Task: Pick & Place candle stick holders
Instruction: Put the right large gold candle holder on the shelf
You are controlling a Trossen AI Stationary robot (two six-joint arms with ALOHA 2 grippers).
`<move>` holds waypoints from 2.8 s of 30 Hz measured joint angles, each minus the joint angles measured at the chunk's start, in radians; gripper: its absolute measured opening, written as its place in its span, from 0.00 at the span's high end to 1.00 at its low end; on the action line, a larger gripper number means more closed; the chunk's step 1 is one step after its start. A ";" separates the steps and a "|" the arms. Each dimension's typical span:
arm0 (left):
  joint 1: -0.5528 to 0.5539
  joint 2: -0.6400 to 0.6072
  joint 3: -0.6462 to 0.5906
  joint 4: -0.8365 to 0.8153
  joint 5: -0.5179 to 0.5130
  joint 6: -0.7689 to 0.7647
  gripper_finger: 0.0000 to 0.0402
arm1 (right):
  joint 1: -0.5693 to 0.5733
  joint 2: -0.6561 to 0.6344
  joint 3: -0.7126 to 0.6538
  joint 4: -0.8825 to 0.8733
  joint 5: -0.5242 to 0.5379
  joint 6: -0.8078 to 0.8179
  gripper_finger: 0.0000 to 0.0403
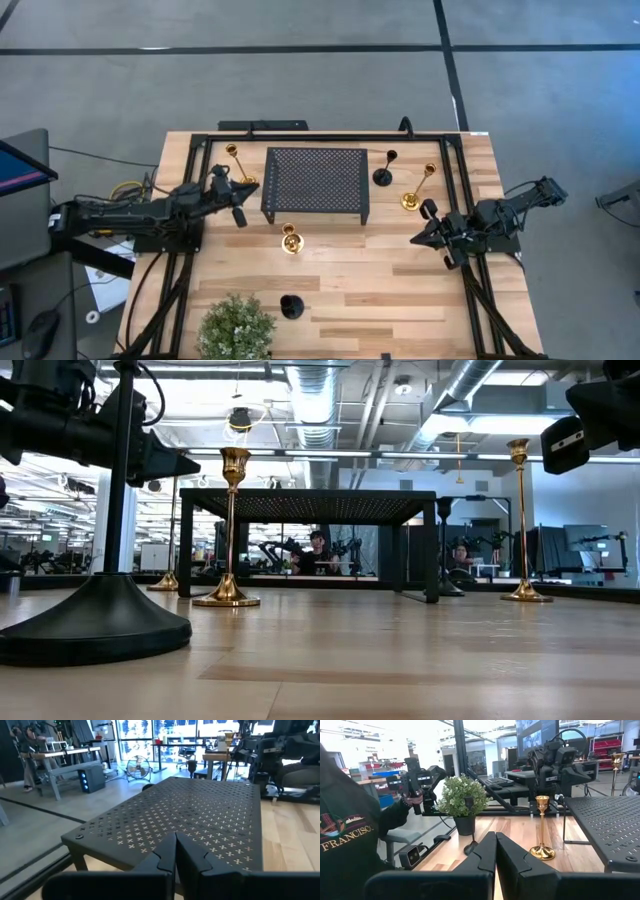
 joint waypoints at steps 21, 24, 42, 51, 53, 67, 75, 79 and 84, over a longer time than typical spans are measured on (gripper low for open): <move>0.063 0.001 0.109 -0.116 0.285 -0.022 0.98 | 0.000 0.000 0.016 -0.032 0.317 0.095 1.00; 0.064 0.001 0.108 -0.116 0.294 -0.028 0.98 | 0.008 0.000 0.058 -0.123 0.400 0.221 1.00; 0.064 0.001 0.108 -0.116 0.296 -0.027 0.98 | 0.198 0.304 0.260 -0.201 0.652 0.161 1.00; 0.064 0.001 0.108 -0.114 0.296 -0.028 0.98 | 0.182 0.434 0.267 -0.036 0.550 0.139 1.00; 0.064 0.001 0.108 -0.113 0.296 -0.027 0.98 | 0.160 0.481 0.267 0.029 0.502 0.119 1.00; 0.064 0.001 0.107 -0.108 0.296 -0.027 0.98 | -0.207 0.742 0.267 0.438 0.112 -0.022 1.00; 0.063 0.001 0.107 -0.103 0.296 -0.027 0.98 | -0.448 0.703 0.364 0.323 -0.123 0.001 1.00; 0.064 0.001 0.107 -0.103 0.296 -0.027 0.98 | -0.499 0.666 0.490 0.029 -0.105 -0.046 1.00; 0.064 0.001 0.107 -0.103 0.296 -0.027 0.98 | -0.511 0.611 0.611 -0.246 0.030 -0.076 1.00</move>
